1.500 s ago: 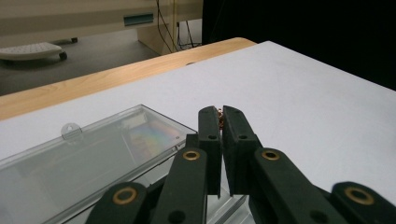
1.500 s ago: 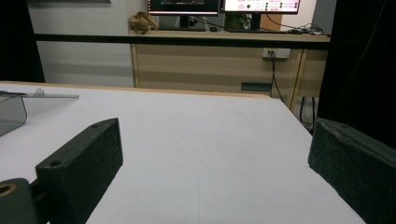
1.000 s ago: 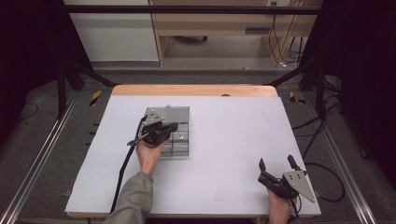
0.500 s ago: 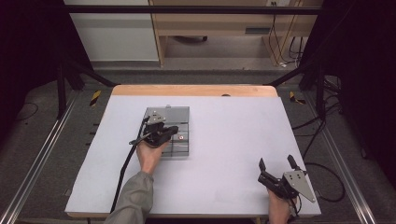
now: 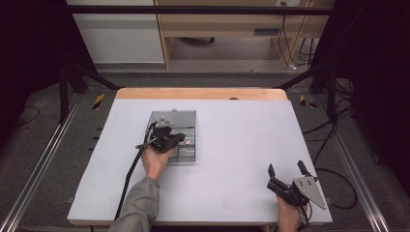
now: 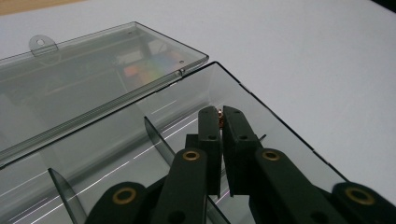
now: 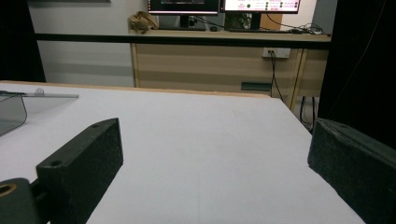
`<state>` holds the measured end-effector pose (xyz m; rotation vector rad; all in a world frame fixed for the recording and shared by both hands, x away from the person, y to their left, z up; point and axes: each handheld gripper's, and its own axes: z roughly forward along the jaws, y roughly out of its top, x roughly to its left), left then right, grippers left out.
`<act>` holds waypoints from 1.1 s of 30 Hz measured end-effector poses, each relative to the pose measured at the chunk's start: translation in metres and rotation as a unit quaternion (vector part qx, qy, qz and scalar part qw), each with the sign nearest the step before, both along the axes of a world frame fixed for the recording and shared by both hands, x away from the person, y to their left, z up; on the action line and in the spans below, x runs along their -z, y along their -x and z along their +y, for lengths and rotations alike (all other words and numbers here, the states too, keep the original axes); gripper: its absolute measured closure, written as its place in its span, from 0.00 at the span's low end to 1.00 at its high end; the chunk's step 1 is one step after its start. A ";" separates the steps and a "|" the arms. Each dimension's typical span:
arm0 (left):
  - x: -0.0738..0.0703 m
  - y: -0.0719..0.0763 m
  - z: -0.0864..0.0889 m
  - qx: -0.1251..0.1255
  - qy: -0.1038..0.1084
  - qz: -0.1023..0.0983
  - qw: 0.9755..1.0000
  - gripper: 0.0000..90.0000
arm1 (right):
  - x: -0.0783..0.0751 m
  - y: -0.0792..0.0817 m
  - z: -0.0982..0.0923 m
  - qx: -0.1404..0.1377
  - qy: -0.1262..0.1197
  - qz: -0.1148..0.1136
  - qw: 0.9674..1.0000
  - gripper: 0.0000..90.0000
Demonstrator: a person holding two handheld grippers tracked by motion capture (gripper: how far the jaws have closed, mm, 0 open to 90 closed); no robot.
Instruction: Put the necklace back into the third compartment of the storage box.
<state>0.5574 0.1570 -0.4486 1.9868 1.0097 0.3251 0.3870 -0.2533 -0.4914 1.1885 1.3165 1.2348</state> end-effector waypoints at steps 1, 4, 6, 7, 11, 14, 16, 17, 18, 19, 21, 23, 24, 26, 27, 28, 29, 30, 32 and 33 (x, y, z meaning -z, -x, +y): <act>0.001 0.000 -0.001 -0.001 -0.002 0.002 1.000 0.95 | 0.000 0.000 0.000 0.000 0.000 0.000 1.000 0.04; 0.004 -0.002 -0.003 -0.003 -0.006 0.010 1.000 0.95 | 0.000 0.000 0.000 0.000 0.000 0.000 1.000 0.04; 0.004 -0.002 -0.004 -0.003 -0.007 0.012 1.000 0.95 | 0.000 0.000 0.000 0.000 0.000 0.000 1.000 0.04; 0.005 -0.002 -0.005 -0.002 -0.008 0.013 1.000 0.95 | 0.000 0.000 0.000 0.000 0.000 0.000 1.000 0.04; 0.006 -0.002 -0.007 -0.005 -0.016 0.015 1.000 0.95 | 0.000 0.000 0.000 0.000 0.000 0.000 1.000 0.04; 0.006 -0.003 -0.008 -0.009 -0.021 0.021 1.000 0.95 | 0.000 0.000 0.000 0.000 0.000 0.000 1.000 0.04; 0.004 -0.003 -0.013 -0.003 -0.038 0.020 0.999 0.95 | 0.000 0.000 0.000 0.000 0.000 0.000 1.000 0.04; 0.003 -0.003 -0.015 -0.003 -0.043 0.018 0.999 0.95 | 0.000 0.000 0.000 0.001 -0.001 0.001 1.000 0.04; 0.003 -0.003 -0.015 -0.003 -0.043 0.018 0.999 0.95 | 0.000 0.000 0.000 0.001 -0.001 0.001 1.000 0.04; 0.002 -0.004 -0.018 -0.001 -0.049 0.017 0.999 0.95 | 0.000 0.000 0.000 0.001 -0.001 0.000 1.000 0.04; 0.002 -0.004 -0.021 -0.001 -0.054 0.016 0.998 0.95 | 0.000 0.000 0.000 0.000 0.000 0.000 1.000 0.04; 0.002 -0.004 -0.023 -0.002 -0.066 0.017 0.998 0.95 | 0.000 0.000 0.000 0.000 0.000 0.000 1.000 0.04; 0.003 -0.004 -0.023 -0.003 -0.069 0.018 0.997 0.95 | 0.000 0.000 0.000 0.000 0.000 0.000 1.000 0.04; 0.004 -0.005 -0.023 -0.002 -0.073 0.020 0.997 0.95 | 0.000 0.000 0.000 0.000 0.000 0.000 1.000 0.04; 0.005 -0.005 -0.023 -0.006 -0.073 0.025 0.997 0.94 | 0.000 0.000 0.000 0.000 0.000 0.000 1.000 0.04; 0.005 -0.006 -0.023 -0.005 -0.074 0.025 0.997 0.94 | 0.000 0.000 0.000 0.000 0.000 0.000 1.000 0.04; 0.005 -0.006 -0.023 -0.005 -0.074 0.025 0.997 0.94 | 0.000 0.000 0.000 0.000 -0.001 0.000 1.000 0.04; 0.005 -0.006 -0.023 -0.006 -0.075 0.025 0.997 0.93 | 0.000 0.000 0.000 0.000 0.000 0.000 1.000 0.04; 0.005 -0.006 -0.023 -0.007 -0.074 0.025 0.997 0.93 | 0.000 0.000 0.000 0.000 0.000 0.000 1.000 0.04; 0.005 -0.006 -0.022 -0.007 -0.074 0.026 0.997 0.93 | 0.000 0.000 0.000 0.000 -0.001 0.000 1.000 0.04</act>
